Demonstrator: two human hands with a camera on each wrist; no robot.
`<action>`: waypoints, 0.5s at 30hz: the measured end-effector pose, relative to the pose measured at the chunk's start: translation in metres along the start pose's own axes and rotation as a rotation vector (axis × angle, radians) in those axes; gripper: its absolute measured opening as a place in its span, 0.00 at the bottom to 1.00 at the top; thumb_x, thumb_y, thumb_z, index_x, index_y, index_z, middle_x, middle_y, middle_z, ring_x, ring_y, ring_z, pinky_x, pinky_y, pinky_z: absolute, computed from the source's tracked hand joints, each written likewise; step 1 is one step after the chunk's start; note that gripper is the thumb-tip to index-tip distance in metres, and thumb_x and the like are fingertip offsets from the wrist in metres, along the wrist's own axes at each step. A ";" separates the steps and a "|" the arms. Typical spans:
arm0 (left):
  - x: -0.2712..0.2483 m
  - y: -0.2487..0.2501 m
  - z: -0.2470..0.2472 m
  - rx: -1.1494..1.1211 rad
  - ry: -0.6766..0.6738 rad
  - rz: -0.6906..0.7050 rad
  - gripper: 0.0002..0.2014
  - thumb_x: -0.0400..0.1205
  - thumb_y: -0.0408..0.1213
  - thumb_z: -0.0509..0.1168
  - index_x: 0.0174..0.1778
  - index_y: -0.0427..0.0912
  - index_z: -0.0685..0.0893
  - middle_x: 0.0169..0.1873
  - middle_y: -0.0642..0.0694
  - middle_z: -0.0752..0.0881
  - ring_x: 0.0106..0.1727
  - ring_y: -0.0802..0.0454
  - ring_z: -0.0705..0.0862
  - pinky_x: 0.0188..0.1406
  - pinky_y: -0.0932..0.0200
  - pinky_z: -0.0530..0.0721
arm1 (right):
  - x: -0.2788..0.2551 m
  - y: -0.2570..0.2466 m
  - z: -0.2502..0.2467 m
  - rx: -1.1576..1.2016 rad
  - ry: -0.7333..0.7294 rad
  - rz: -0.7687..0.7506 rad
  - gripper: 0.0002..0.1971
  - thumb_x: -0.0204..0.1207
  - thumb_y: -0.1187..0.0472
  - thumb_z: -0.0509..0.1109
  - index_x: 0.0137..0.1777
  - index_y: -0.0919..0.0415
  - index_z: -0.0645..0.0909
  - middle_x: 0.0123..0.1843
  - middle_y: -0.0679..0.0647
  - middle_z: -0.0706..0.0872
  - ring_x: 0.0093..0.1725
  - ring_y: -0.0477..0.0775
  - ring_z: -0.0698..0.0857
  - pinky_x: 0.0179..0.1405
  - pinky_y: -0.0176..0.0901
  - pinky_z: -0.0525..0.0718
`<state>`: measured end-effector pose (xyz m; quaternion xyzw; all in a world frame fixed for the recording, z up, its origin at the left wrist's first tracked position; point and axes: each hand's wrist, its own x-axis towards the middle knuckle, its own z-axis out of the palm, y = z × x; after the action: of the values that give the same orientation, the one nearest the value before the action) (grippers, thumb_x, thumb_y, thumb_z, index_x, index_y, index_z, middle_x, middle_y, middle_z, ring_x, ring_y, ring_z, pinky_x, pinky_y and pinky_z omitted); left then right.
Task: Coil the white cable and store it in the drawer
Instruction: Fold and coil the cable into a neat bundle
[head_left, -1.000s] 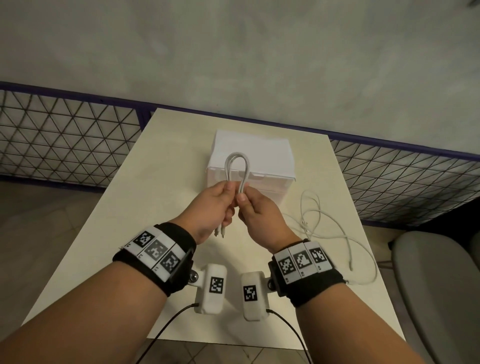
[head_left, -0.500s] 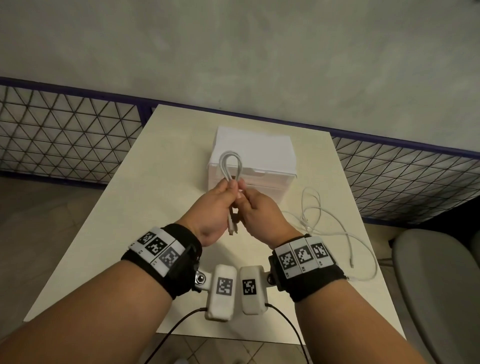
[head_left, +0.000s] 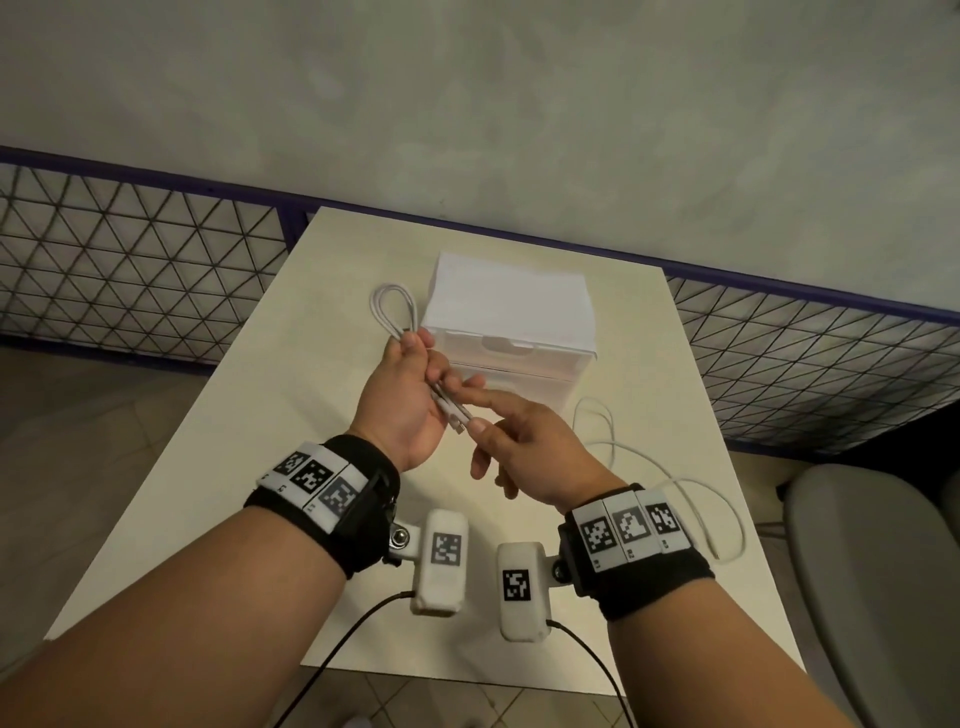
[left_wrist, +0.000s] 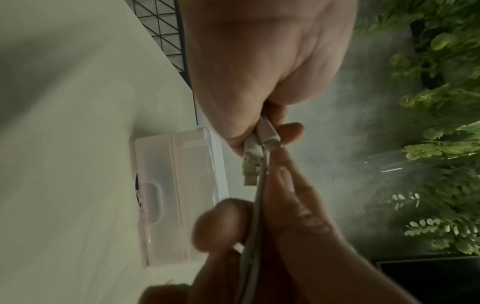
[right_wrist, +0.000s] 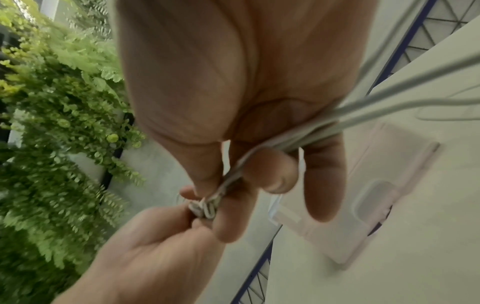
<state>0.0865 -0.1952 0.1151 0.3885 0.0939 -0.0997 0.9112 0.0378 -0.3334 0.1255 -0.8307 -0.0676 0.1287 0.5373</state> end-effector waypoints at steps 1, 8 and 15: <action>0.001 0.000 0.001 -0.007 0.024 0.014 0.12 0.89 0.45 0.49 0.45 0.45 0.73 0.23 0.51 0.67 0.22 0.55 0.70 0.39 0.52 0.88 | 0.000 0.001 0.002 -0.027 0.014 0.002 0.11 0.81 0.57 0.63 0.61 0.43 0.77 0.29 0.50 0.87 0.23 0.56 0.77 0.24 0.44 0.80; 0.011 0.012 -0.003 0.013 0.188 0.123 0.12 0.88 0.44 0.49 0.43 0.46 0.72 0.23 0.52 0.67 0.21 0.57 0.65 0.19 0.63 0.68 | -0.007 0.004 0.000 -0.165 -0.061 -0.024 0.13 0.81 0.54 0.64 0.62 0.39 0.79 0.30 0.45 0.85 0.23 0.38 0.78 0.29 0.33 0.79; 0.018 0.020 -0.009 0.051 0.253 0.198 0.12 0.88 0.46 0.48 0.43 0.47 0.72 0.22 0.53 0.69 0.20 0.57 0.66 0.18 0.63 0.67 | -0.013 0.010 -0.001 -0.251 -0.144 0.055 0.15 0.85 0.52 0.55 0.62 0.53 0.82 0.30 0.47 0.83 0.23 0.36 0.77 0.32 0.36 0.77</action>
<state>0.1076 -0.1769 0.1178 0.4283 0.1667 0.0381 0.8873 0.0256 -0.3420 0.1188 -0.8815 -0.0985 0.1932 0.4194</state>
